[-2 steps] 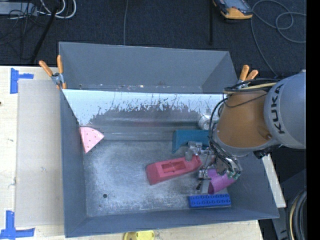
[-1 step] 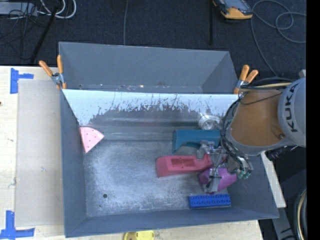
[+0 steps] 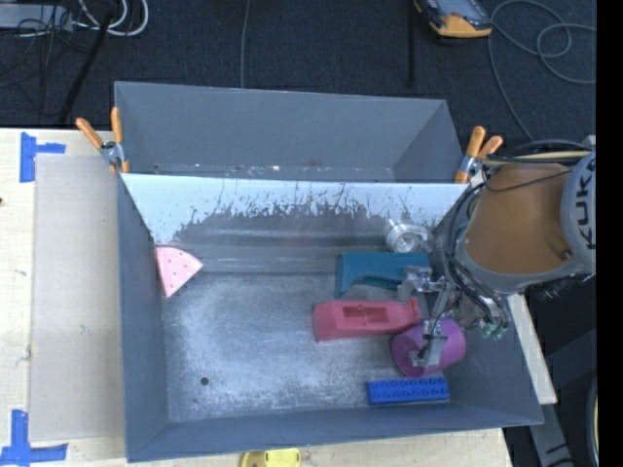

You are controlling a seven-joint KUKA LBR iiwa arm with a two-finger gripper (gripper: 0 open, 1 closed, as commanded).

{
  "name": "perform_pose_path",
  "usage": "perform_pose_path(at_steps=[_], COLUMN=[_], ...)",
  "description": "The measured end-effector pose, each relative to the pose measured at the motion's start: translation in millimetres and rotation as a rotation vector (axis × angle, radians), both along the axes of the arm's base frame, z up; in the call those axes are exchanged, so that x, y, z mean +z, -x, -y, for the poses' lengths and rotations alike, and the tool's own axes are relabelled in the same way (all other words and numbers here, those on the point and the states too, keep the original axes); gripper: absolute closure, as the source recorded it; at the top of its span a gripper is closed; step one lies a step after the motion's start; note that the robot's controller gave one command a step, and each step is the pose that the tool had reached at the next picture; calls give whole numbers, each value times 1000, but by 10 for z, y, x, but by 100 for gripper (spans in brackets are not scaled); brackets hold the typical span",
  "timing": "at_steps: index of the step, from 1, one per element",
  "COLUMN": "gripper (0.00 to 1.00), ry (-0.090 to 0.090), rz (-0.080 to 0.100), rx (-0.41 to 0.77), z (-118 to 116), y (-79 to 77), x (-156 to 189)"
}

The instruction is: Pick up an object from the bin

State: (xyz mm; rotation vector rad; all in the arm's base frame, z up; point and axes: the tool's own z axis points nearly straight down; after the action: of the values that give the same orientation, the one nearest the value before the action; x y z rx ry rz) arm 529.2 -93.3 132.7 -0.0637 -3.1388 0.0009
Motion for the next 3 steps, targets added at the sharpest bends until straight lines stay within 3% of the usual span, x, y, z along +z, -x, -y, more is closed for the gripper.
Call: perform_pose_path(at_steps=[1, 2, 3], gripper=[0, 0, 0], ry=[0, -3, 2], rz=[4, 4, 7], rx=[20, 46, -27], z=[-75, -248, -309], y=[1, 159, -31], x=[46, -414, -495])
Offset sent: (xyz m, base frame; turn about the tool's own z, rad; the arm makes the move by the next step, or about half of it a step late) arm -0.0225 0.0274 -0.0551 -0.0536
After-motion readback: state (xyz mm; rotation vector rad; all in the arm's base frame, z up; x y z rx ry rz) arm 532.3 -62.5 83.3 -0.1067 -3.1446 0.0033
